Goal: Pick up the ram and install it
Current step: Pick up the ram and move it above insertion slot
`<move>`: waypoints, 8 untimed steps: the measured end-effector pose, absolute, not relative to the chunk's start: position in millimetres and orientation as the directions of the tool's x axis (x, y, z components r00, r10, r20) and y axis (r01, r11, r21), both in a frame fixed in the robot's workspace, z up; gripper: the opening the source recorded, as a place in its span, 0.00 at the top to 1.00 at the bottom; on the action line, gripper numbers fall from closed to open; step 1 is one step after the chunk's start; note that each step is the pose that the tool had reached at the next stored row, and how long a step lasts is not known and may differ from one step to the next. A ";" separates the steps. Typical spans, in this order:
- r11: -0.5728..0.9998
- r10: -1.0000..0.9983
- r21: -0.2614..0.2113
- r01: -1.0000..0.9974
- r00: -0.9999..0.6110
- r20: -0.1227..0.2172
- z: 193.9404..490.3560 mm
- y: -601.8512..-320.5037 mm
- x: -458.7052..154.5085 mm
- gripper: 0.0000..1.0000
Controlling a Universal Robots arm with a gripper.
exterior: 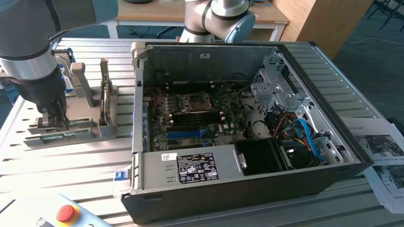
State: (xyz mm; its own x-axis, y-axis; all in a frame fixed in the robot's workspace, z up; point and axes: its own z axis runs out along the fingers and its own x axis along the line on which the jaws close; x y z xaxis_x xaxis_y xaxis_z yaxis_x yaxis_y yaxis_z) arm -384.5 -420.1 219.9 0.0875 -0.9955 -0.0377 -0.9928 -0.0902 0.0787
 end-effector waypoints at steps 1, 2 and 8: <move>-0.090 -0.995 0.079 -0.993 0.088 -0.038 219.9 -420.1 -384.5 0.76; -0.090 -0.995 0.079 -0.993 0.087 -0.038 219.9 -420.1 -384.3 0.76; -0.090 -0.995 0.079 -0.993 0.088 -0.038 219.9 -420.1 -379.0 0.76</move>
